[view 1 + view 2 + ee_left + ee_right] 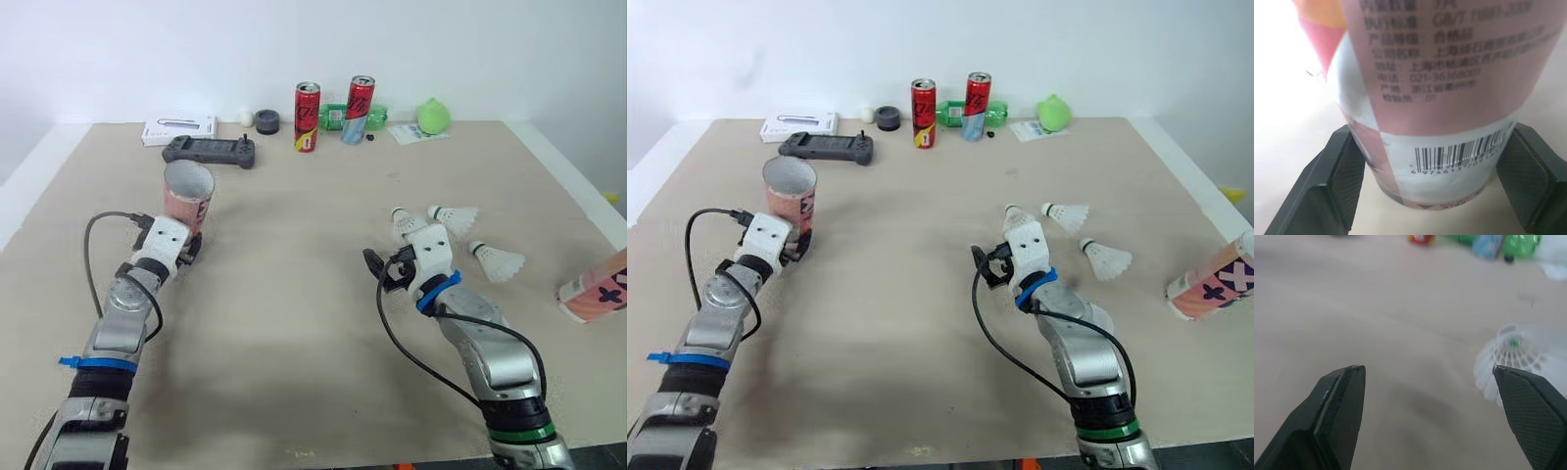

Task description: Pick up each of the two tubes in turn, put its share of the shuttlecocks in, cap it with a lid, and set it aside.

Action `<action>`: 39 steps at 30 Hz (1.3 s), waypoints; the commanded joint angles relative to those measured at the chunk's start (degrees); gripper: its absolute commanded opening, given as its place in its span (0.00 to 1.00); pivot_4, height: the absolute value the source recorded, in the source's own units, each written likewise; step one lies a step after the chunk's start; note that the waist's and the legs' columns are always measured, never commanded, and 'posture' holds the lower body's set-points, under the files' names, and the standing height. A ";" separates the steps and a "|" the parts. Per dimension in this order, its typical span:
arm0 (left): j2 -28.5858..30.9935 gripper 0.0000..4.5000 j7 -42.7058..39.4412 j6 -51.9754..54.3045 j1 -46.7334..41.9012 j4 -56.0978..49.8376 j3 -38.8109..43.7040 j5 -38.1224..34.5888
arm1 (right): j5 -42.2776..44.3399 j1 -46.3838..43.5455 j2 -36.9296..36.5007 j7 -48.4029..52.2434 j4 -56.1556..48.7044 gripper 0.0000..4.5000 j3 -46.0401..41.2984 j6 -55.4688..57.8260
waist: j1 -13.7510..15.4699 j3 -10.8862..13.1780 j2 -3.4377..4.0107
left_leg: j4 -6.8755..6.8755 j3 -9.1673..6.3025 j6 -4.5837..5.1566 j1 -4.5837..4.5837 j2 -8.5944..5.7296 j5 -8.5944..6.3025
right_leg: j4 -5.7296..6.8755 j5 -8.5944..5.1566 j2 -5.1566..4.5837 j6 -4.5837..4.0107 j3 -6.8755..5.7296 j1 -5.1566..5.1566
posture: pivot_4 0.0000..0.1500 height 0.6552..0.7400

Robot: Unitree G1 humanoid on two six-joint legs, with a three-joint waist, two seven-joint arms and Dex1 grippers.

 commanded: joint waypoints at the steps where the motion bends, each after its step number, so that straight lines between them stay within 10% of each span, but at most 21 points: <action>1: 2.25 0.82 0.47 -0.91 0.54 -6.20 -2.36 5.25 | -0.83 -4.13 1.07 -0.25 4.99 1.00 -1.84 -2.98 | -0.05 0.00 0.00 | -0.04 0.01 0.00 -0.02 0.00 0.00 | -0.11 0.05 -0.01 0.02 0.00 0.01 | 1.00 1.00; 6: 2.41 0.82 0.98 -0.42 -0.67 -7.76 -4.01 8.61 | -0.76 -13.06 5.13 -3.35 18.77 1.00 -4.82 -7.38 | -0.13 0.00 0.00 | -0.06 0.03 0.02 -0.03 -0.01 0.01 | -0.18 0.12 -0.02 0.03 0.00 0.01 | 1.00 1.00; 9: 2.40 0.80 1.04 -0.32 -1.51 -7.82 -4.65 9.94 | -0.77 -17.08 6.80 -5.51 24.97 0.84 -6.82 -9.78 | -0.22 0.01 0.01 | -0.11 0.03 0.03 -0.02 0.00 0.02 | -0.18 0.14 0.00 -0.01 0.01 0.00 | 1.00 1.00; 17: 2.17 0.80 0.75 -0.31 -2.42 -7.35 -4.98 11.53 | -2.06 -18.77 8.61 -5.83 30.08 0.01 -7.05 -13.74 | -0.19 0.01 0.02 | -0.26 0.03 0.03 -0.04 -0.01 0.02 | -0.19 0.26 -0.01 -0.28 0.01 -0.03 | 1.00 1.00; 30: 0.77 0.80 -1.51 -0.94 -5.41 -3.90 -8.12 12.19 | 6.63 -16.24 0.52 23.25 -1.11 0.01 4.76 -11.72 | -0.31 0.09 0.14 | -0.24 -0.01 0.03 -0.03 0.00 0.02 | -0.17 0.18 0.04 -0.13 0.00 -0.04 | 1.00 1.00; 39: -0.33 0.80 -1.18 -1.52 -6.49 -3.96 -9.66 12.75 | -0.45 -23.70 2.24 24.20 1.91 0.01 13.24 -10.61 | -0.14 0.08 0.13 | -0.22 -0.07 -0.03 -0.01 0.04 0.23 | -0.15 0.24 0.07 -0.06 -0.07 -0.02 | 1.00 1.00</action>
